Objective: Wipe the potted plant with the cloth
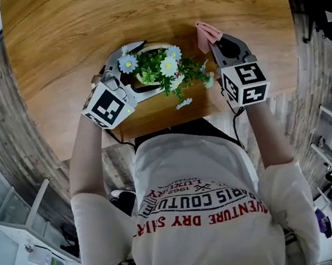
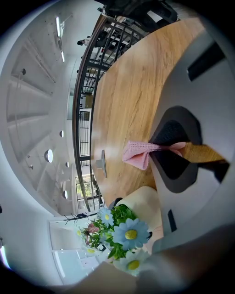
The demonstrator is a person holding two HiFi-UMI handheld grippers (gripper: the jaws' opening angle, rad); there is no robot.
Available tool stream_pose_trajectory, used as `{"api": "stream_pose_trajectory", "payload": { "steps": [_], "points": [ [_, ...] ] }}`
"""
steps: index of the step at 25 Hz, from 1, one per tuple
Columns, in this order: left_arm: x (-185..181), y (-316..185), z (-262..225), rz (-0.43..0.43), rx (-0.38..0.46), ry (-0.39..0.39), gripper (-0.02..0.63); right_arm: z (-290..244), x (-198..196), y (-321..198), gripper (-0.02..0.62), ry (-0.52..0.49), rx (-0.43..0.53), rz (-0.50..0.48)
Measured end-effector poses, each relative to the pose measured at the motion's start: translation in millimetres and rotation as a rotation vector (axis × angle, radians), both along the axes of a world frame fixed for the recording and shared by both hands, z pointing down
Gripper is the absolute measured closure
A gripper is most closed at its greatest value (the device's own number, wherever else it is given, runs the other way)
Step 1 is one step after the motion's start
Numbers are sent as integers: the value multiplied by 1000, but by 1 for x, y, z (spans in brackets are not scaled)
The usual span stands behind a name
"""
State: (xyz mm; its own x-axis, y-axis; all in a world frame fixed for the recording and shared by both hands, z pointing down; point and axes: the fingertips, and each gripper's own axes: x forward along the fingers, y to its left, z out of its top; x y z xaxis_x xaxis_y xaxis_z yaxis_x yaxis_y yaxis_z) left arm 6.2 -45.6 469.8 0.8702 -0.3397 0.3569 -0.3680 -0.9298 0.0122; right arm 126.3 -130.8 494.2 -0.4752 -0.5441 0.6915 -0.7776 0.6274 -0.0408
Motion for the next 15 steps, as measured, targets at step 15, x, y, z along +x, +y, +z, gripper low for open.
{"api": "stream_pose_trajectory", "payload": {
  "steps": [15],
  "points": [
    [-21,-4,-82,-274,-41,220,115,-24,-14,39,552,-239,-123,39]
  ]
}}
